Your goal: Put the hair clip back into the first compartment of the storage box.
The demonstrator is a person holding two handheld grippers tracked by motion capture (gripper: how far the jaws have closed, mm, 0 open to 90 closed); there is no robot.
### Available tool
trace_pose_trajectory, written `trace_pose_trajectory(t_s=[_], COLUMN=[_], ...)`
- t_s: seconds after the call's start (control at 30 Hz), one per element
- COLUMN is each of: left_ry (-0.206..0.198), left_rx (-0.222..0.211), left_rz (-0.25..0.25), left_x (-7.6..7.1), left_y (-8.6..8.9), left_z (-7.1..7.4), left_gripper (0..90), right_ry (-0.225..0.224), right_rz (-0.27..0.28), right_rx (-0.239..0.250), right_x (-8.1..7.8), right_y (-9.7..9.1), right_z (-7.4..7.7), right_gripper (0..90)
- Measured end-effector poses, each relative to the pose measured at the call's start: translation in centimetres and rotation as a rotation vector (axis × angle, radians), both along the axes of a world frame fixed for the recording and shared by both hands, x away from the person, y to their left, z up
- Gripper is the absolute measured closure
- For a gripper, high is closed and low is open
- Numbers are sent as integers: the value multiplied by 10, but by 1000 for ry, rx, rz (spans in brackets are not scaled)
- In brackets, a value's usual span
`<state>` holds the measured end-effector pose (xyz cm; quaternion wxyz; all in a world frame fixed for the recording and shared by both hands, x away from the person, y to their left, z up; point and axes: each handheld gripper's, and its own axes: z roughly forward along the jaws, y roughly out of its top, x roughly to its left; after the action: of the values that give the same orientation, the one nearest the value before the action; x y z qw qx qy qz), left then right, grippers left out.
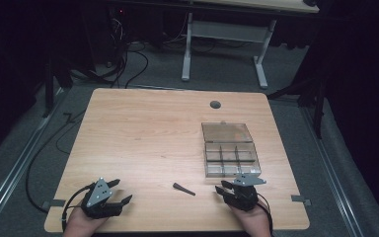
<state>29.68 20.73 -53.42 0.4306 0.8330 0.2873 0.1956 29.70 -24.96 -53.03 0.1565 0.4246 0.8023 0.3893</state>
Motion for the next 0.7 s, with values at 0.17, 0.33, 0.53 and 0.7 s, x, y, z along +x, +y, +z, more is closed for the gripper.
trace_pose_trajectory(t_s=[0.17, 0.33, 0.53, 0.7], left_ry=[-1, 4, 2, 1], left_rx=[2, 2, 6, -1], left_rz=[-3, -2, -10, -12], left_x=[0, 0, 0, 0], left_y=[0, 0, 0, 0], left_z=[0, 0, 0, 0], left_gripper=[292, 293, 293, 293], right_ry=[7, 4, 26, 8], right_rz=[1, 38, 75, 96], right_rx=[3, 8, -29, -41], right_x=[0, -1, -2, -1], right_y=[0, 1, 13, 28], right_z=[0, 0, 3, 5], right_gripper=[609, 660, 631, 602])
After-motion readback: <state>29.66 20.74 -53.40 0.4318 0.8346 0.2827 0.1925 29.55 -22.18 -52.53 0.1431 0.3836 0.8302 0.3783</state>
